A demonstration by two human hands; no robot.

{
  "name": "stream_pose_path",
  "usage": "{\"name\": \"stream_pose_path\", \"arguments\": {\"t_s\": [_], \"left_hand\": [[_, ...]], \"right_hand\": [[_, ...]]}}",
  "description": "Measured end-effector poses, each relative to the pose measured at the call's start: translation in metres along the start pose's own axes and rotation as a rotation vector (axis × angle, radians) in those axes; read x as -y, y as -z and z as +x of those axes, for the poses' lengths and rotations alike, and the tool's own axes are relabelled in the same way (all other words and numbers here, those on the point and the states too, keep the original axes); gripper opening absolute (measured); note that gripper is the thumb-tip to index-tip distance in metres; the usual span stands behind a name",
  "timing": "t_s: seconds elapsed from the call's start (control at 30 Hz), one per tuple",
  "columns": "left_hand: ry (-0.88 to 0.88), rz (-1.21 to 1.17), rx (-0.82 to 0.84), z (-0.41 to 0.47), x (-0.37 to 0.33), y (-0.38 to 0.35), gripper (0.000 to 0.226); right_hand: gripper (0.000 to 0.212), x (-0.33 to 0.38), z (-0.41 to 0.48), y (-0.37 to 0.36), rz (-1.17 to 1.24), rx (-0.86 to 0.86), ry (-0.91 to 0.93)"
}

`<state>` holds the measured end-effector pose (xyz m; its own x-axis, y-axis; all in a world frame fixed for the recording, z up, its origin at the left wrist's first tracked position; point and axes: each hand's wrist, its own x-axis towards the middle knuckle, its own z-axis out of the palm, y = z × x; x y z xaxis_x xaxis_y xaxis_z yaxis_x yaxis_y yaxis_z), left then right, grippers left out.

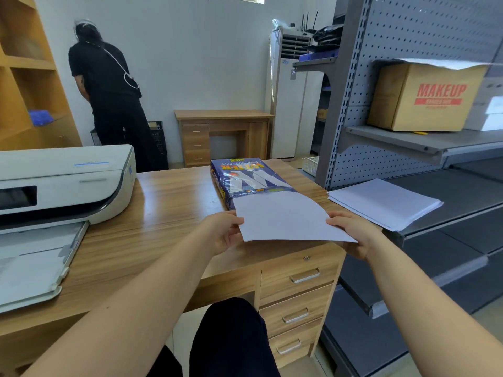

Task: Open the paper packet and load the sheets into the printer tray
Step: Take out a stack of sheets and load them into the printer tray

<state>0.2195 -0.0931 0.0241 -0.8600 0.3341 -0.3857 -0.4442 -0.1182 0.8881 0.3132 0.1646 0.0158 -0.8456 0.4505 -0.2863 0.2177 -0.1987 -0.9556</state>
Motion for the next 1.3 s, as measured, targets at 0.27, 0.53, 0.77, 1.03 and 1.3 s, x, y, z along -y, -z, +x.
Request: {"name": "stream_pose_path", "arguments": {"t_s": [0.27,0.53,0.77,1.03,1.3], "left_hand": [[-0.018,0.036,0.031,-0.012,-0.001,0.002,0.03],[-0.043,0.053,0.037,-0.015,-0.009,-0.006,0.03],[-0.089,0.046,0.056,-0.012,-0.026,-0.012,0.031],[-0.108,0.062,0.015,-0.011,-0.052,0.007,0.031],[-0.127,0.11,-0.032,-0.019,-0.068,0.053,0.02]], "right_hand": [[0.016,0.004,-0.019,-0.002,0.015,-0.026,0.026],[0.014,0.013,-0.031,0.007,0.039,-0.069,0.072],[0.021,0.027,-0.029,0.006,0.046,-0.058,0.116],[0.022,0.044,-0.02,-0.021,0.068,-0.015,0.144],[0.027,0.04,-0.011,-0.073,0.078,0.067,0.11]]}}
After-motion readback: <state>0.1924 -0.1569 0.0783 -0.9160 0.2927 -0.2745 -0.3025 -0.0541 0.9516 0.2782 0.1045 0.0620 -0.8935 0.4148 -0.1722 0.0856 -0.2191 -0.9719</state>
